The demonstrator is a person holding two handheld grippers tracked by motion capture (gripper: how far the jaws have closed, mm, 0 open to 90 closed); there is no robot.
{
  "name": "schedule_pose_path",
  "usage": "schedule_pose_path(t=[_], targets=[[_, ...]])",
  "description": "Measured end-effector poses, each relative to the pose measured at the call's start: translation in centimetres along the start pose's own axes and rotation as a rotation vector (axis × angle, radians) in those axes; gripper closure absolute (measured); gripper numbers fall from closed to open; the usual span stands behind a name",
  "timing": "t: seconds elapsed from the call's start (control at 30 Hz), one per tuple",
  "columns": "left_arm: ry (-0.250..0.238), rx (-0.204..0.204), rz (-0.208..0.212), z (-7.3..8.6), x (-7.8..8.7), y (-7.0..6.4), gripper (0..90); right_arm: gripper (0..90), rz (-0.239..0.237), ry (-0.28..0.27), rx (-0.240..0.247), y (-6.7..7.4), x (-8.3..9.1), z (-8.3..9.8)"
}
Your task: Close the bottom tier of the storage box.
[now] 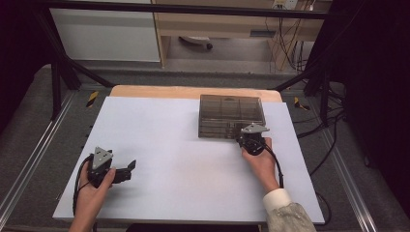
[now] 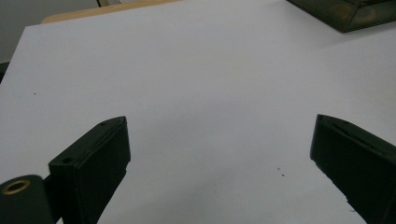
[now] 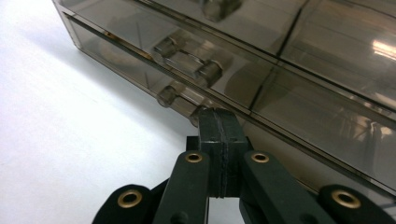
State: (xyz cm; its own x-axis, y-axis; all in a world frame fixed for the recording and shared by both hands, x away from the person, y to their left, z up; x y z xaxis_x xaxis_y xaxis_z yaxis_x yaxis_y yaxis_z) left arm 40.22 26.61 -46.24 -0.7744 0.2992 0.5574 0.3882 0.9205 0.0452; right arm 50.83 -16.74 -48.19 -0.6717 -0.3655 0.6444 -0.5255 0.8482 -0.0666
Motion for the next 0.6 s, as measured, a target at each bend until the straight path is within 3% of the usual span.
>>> schedule_pose_path(t=[0.6], targets=[[-0.002,-0.008,0.0,-0.1,0.1,-0.1,4.7,90.0,-0.026,-0.061,-0.012,0.8,2.5,-0.7]])
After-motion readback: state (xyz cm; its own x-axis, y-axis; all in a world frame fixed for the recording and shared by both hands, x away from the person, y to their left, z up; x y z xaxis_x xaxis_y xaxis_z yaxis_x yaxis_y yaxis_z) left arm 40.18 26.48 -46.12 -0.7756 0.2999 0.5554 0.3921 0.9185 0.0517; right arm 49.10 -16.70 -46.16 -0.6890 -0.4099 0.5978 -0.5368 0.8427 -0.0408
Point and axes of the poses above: each handheld gripper's, and its own axes: x roughly backward along the jaws, z roughly out of its underside, y roughly to its left, the point moved 6 cm from there along -x, roughly forward along the jaws, and after that the axes turned 4 degrees about y, right-handed, at the moved point
